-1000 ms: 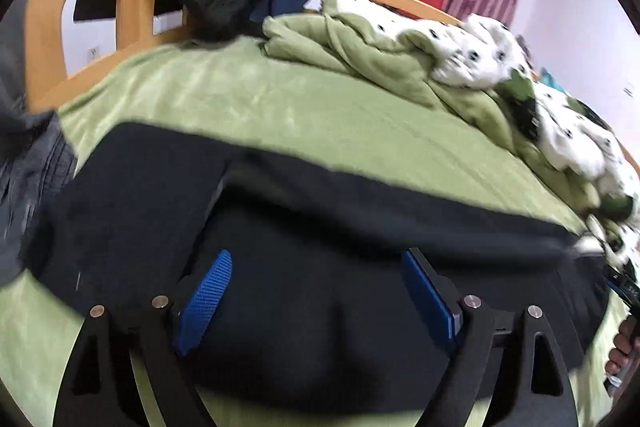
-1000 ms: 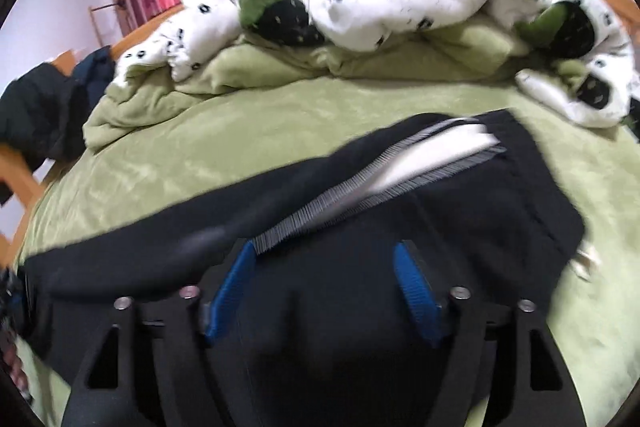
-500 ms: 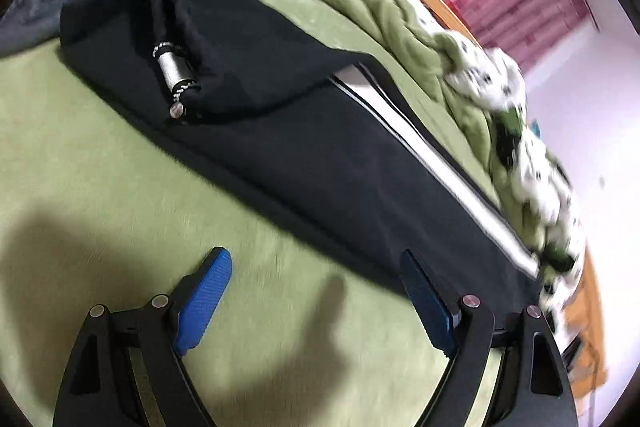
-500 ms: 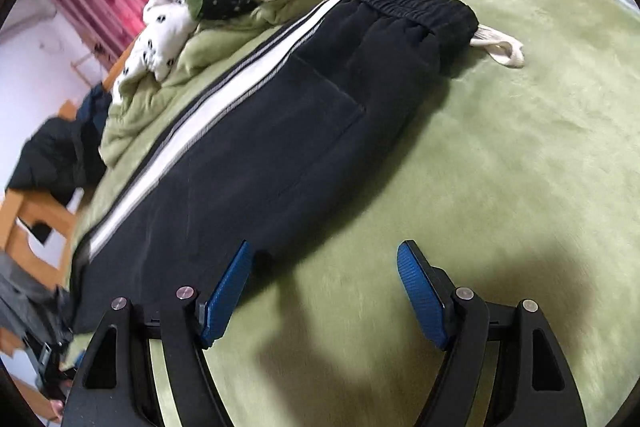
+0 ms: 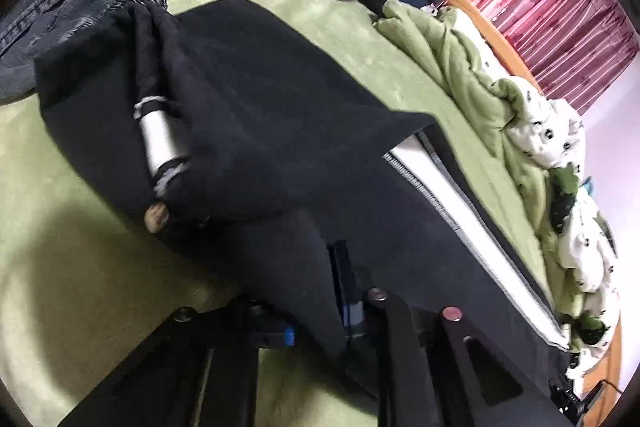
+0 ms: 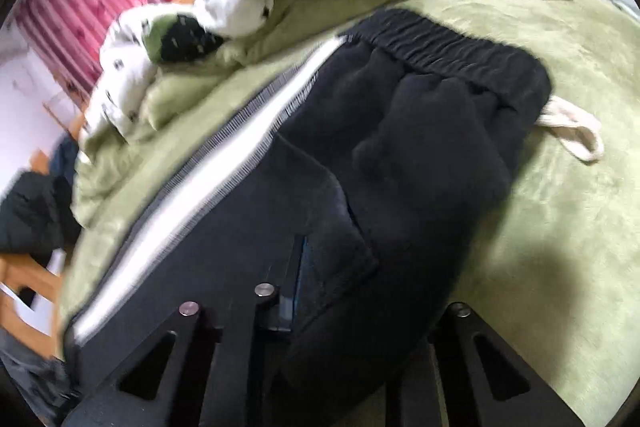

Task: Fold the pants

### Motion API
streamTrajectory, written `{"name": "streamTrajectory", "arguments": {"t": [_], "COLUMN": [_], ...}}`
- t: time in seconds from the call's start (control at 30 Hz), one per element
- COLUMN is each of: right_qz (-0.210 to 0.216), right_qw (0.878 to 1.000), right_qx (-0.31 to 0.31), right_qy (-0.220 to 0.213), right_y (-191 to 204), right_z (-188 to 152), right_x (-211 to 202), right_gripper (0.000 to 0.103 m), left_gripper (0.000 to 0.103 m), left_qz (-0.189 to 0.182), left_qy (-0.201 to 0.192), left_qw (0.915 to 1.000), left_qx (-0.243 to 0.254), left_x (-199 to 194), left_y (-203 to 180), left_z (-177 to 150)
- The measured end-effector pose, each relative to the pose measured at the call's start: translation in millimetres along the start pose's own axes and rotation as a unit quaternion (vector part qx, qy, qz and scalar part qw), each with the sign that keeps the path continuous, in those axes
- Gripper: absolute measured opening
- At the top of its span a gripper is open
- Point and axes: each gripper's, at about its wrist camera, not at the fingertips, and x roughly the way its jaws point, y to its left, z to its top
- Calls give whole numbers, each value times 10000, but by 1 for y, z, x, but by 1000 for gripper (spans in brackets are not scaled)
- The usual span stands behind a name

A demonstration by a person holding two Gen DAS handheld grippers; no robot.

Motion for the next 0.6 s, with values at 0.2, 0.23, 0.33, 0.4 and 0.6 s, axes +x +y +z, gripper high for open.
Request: {"name": "streamTrajectory", "arguments": {"t": [0.2,0.23,0.33,0.4,0.6], "right_qz": [24,-30,-131,-181,-458], "right_qw": [9998,9994,9989,9986,9965], "right_qx": [-205,-337,-438,-485,-640], "right_qy": [28,-5,55,85,276], "right_y": [-18,-24,-58,-80,-134], "right_z": [-13,-18,-28,-33,-60], "right_x": [-71,-85,-127,-150,-173], "right_gripper": [13,13,13,13,16], "left_gripper": [12,12,12,12,15], "left_qz": [-307,-346,-546,-626,-413], "left_qy": [106,176,419,579,718], "left_qw": [9980,9972,9940,9902,9821], "left_qx": [550,639,852,1104,1689], "left_x": [-54,-63,-94,-111,-122], "left_y": [-3,-3,6,12,24], "left_z": [-25,-34,-69,-96,-147]}}
